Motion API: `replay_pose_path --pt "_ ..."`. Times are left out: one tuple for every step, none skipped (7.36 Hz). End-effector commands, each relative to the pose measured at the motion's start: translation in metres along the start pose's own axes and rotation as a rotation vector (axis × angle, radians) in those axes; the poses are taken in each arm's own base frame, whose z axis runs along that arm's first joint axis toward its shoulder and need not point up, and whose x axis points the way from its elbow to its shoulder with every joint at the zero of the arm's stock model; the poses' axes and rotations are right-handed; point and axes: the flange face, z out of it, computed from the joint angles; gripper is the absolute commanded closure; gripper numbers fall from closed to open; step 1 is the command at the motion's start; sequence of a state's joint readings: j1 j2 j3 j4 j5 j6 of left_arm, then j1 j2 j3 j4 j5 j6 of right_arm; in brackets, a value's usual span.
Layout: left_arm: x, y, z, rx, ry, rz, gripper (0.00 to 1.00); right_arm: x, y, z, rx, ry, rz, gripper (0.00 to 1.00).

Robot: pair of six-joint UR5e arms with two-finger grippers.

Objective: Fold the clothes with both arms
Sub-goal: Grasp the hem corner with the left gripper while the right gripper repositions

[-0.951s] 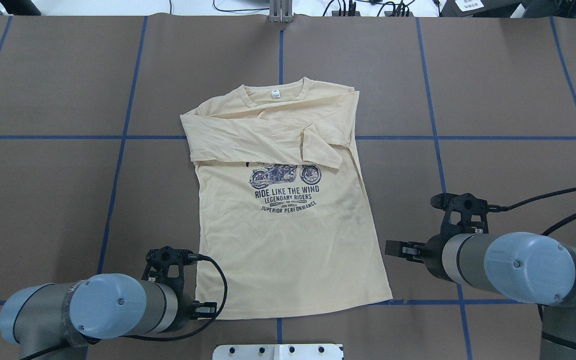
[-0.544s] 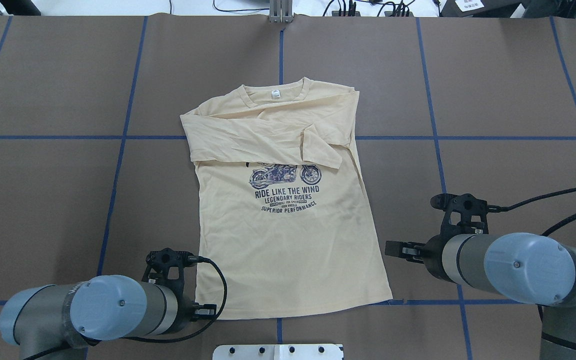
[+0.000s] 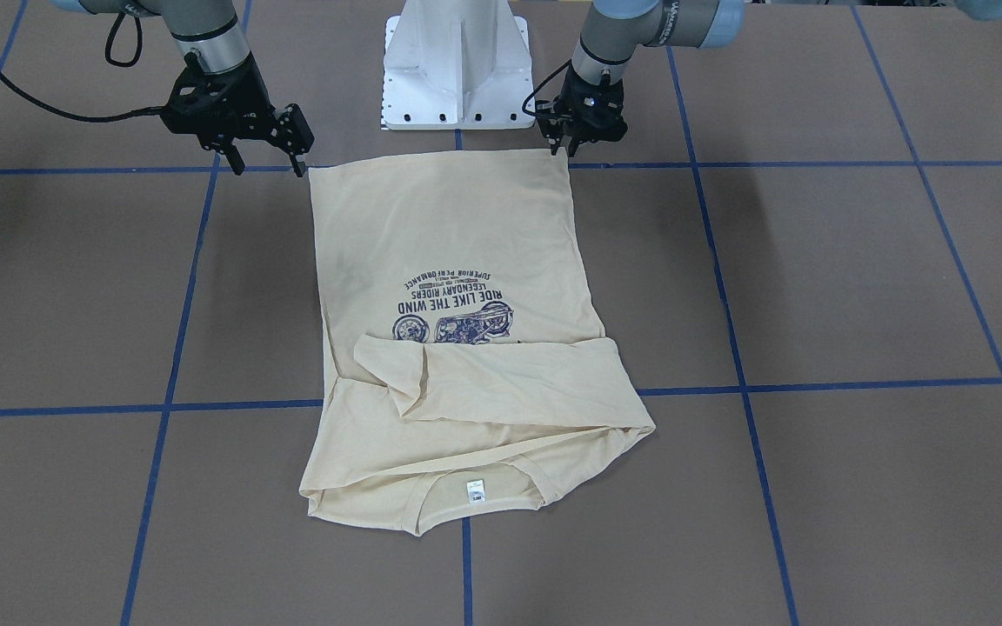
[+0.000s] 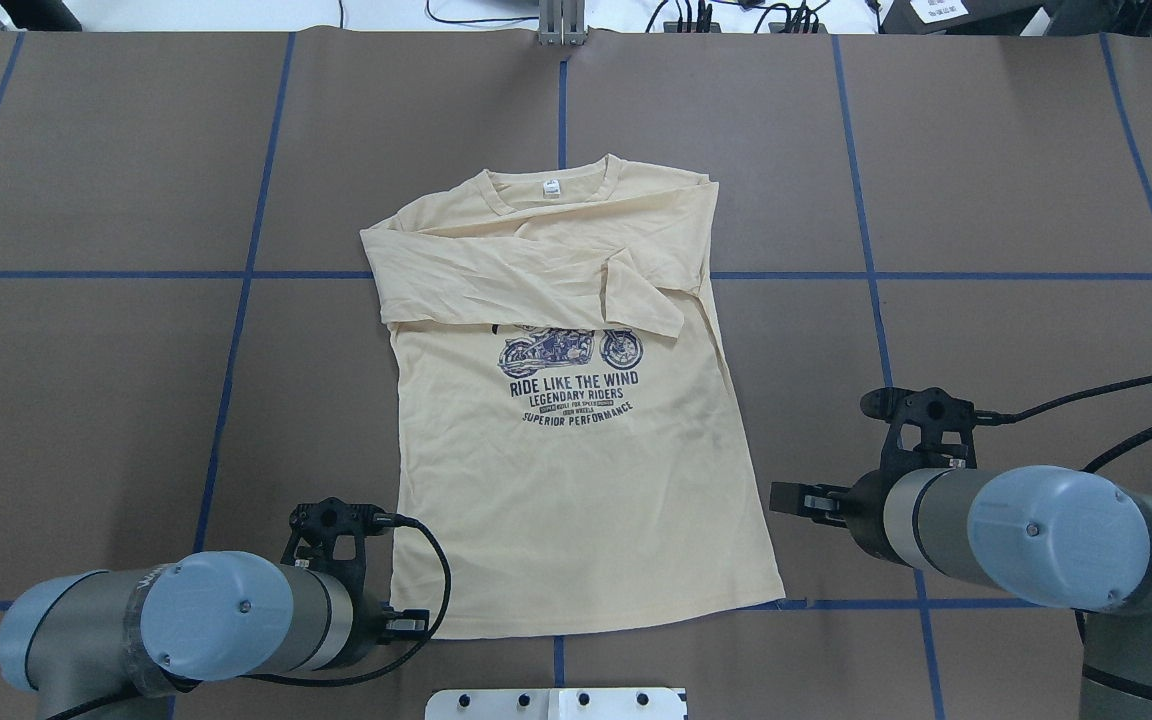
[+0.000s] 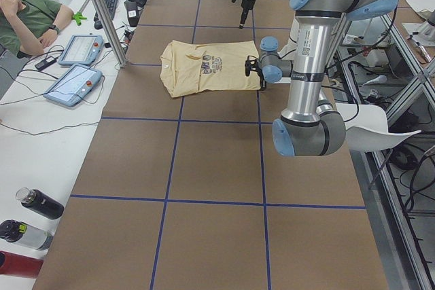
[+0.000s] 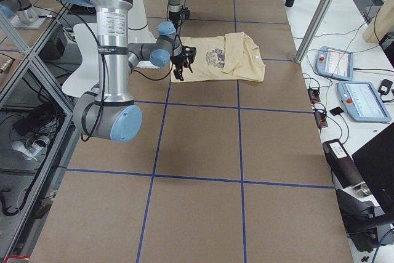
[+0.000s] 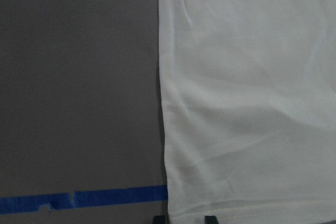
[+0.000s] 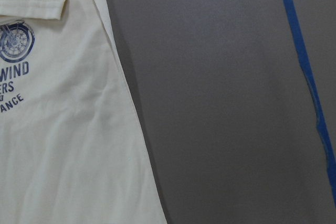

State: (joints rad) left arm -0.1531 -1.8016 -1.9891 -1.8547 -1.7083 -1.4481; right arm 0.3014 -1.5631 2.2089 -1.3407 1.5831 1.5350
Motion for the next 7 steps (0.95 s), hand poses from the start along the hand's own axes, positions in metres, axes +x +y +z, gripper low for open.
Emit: replay_pose_path --pt "0.0009 0.0011 0.0031 -0.003 -0.003 0.001 0.63 -0.0001 0.0003 0.0001 -0.001 0.0 -0.001 0.0" --pt "0.0019 0.0008 0.0039 -0.003 -0.003 0.001 0.63 -0.0001 0.0003 0.0001 -0.001 0.0 -0.001 0.0" --pt "0.0022 0.0009 0.0032 -0.003 -0.002 0.0 0.72 -0.0001 0.0003 0.0001 -0.001 0.0 -0.001 0.0" --pt "0.0011 0.0007 0.0042 -0.002 -0.005 -0.002 0.85 -0.0001 0.0003 0.0001 -0.001 0.0 0.0 0.0" --pt "0.0006 0.0007 0.0038 0.0 -0.005 -0.005 1.0 0.0002 0.0003 0.0008 -0.001 0.002 0.0 0.0" --pt "0.0 0.0007 0.0034 0.001 -0.005 -0.005 1.0 0.0005 0.0017 0.0026 -0.003 0.004 -0.002 0.0" --pt "0.0007 0.0002 0.0011 0.001 -0.002 -0.004 1.0 -0.0004 0.0071 0.0078 -0.011 0.01 0.006 0.0"
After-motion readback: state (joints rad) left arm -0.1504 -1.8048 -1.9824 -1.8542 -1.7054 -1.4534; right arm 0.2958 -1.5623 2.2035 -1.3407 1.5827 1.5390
